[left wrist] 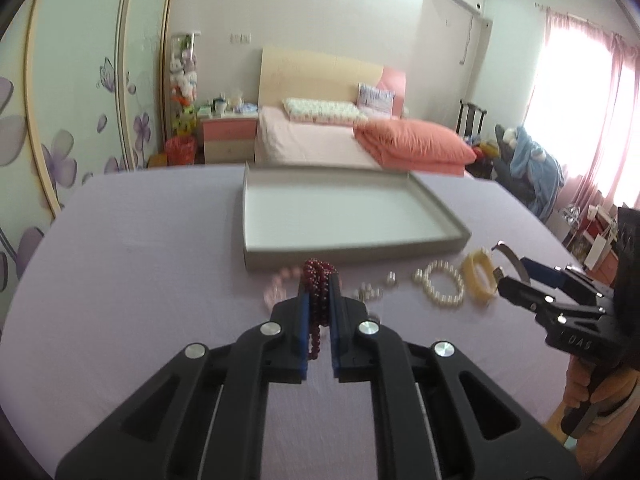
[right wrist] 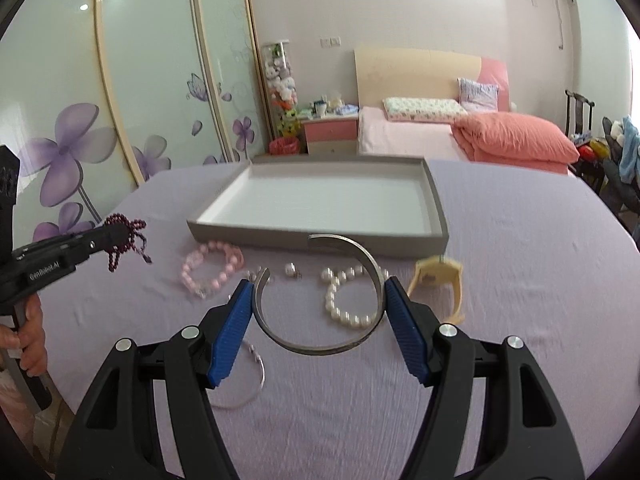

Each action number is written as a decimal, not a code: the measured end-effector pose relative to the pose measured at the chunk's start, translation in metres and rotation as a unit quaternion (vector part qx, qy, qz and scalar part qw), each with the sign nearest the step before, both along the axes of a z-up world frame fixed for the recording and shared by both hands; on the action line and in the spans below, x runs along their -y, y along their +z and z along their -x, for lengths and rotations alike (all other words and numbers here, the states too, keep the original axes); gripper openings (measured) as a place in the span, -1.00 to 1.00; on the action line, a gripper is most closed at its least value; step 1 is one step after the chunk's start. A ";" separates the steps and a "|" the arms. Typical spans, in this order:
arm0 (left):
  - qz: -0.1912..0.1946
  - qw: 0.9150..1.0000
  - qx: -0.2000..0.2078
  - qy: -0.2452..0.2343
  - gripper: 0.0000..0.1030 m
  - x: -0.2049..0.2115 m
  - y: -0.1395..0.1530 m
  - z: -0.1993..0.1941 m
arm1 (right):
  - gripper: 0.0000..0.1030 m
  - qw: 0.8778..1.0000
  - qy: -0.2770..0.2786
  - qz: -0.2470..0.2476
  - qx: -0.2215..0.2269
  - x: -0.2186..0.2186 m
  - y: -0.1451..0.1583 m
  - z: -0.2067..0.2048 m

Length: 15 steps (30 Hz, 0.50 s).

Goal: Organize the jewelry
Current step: 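Drop cuff into grey tray from right tool while left tool releases red beads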

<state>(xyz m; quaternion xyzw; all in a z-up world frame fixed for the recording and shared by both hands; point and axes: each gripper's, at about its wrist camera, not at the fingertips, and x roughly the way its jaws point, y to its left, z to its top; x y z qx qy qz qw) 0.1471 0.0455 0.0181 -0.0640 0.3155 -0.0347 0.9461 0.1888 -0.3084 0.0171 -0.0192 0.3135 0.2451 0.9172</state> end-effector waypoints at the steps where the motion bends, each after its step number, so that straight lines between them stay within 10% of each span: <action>1: 0.003 1.000 0.005 0.000 -0.83 -0.001 0.006 -0.004 | 0.29 1.000 0.001 -0.002 0.004 -0.001 0.004 -0.003; 15: 0.027 0.999 0.027 0.000 -0.83 -0.004 0.046 -0.129 | 0.29 0.997 -0.053 -0.006 -0.047 -0.036 0.039 -0.158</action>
